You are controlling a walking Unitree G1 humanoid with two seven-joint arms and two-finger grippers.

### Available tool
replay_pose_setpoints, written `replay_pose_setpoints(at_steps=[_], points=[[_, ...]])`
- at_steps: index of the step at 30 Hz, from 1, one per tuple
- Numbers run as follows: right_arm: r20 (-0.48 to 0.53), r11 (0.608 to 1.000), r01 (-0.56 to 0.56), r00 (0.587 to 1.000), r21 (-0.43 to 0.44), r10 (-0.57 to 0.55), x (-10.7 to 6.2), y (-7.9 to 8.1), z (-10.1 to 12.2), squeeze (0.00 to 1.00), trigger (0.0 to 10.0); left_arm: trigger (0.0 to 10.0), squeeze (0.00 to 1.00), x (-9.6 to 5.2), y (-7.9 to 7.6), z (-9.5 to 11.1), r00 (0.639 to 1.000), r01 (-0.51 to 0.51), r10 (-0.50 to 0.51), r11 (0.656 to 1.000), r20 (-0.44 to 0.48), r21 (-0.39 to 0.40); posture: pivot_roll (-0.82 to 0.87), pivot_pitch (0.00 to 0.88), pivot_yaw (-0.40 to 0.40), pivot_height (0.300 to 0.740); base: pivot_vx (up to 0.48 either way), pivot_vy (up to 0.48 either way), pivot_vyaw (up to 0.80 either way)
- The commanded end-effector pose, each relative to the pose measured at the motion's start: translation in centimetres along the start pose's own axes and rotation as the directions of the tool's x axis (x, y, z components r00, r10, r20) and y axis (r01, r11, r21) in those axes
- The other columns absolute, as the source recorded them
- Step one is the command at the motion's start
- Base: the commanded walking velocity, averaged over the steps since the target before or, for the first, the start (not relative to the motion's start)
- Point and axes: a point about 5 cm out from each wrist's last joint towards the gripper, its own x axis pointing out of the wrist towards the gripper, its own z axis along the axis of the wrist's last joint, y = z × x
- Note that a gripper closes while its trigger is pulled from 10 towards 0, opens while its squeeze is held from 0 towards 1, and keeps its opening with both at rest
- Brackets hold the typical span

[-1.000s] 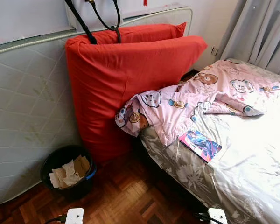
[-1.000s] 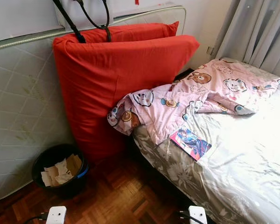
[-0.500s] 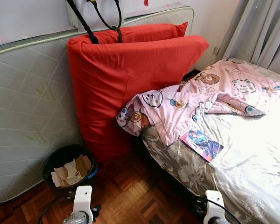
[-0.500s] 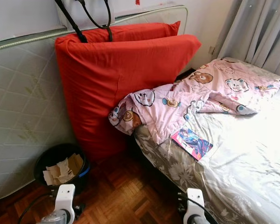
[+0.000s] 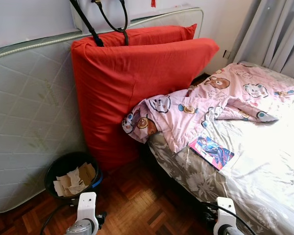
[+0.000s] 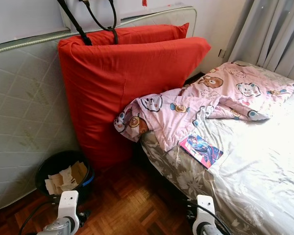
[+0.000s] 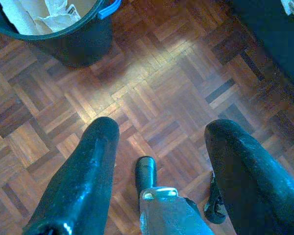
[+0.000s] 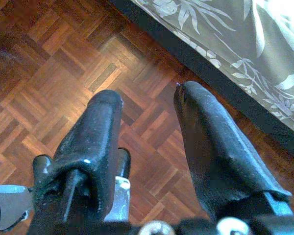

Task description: Clean up the room

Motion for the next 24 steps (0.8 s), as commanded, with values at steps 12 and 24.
replay_pose_setpoints(at_steps=[12, 24], points=[[0.01, 1.0, 0.011, 1.0, 0.011, -0.011, 0.01, -0.26, 0.33, 0.0, 10.0, 10.0, 0.0, 0.06, -0.23, 0.15, 1.0, 0.011, -0.012, 1.0, -0.006, -0.013, 0.07, 0.0, -0.076, 0.74, 0.305, 0.0, 0.0], [0.009, 1.0, 0.012, 1.0, 0.017, -0.012, 0.02, -0.21, 0.31, 0.0, 10.0, 10.0, 0.0, 0.06, -0.2, 0.16, 1.0, 0.013, -0.014, 1.0, -0.007, -0.018, 0.07, 0.0, -0.076, 0.74, 0.304, 0.0, 0.0]])
